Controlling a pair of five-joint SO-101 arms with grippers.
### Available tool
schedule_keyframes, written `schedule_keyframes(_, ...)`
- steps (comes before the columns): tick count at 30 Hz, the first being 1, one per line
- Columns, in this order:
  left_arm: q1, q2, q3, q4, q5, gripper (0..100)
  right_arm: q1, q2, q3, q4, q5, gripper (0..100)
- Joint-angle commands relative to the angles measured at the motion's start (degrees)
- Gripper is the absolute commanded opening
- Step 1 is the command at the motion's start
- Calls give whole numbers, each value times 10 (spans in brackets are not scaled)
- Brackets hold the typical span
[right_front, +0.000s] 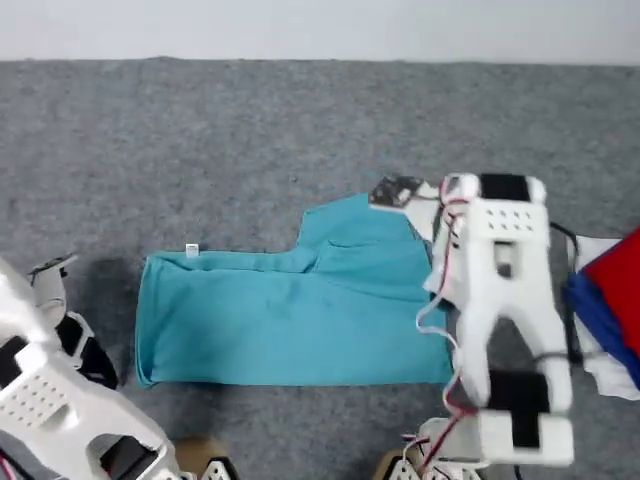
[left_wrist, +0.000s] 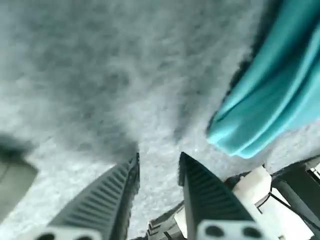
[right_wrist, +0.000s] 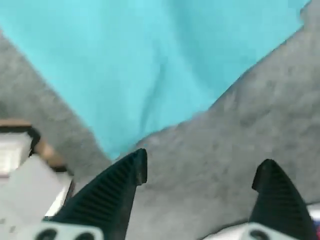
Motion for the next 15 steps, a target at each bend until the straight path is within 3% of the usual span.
schedule_keyframes(1, -27, -8, -15, 19, -5, 130, -28, 102, -137, -7, -47, 343)
schedule_keyframes(9, -61, -8, -14, 19, -5, 130, -73, 364, -421, 70, -76, 330)
schedule_keyframes(15, -59, -8, -13, 19, -5, 130, -103, 426, -491, 75, -77, 153)
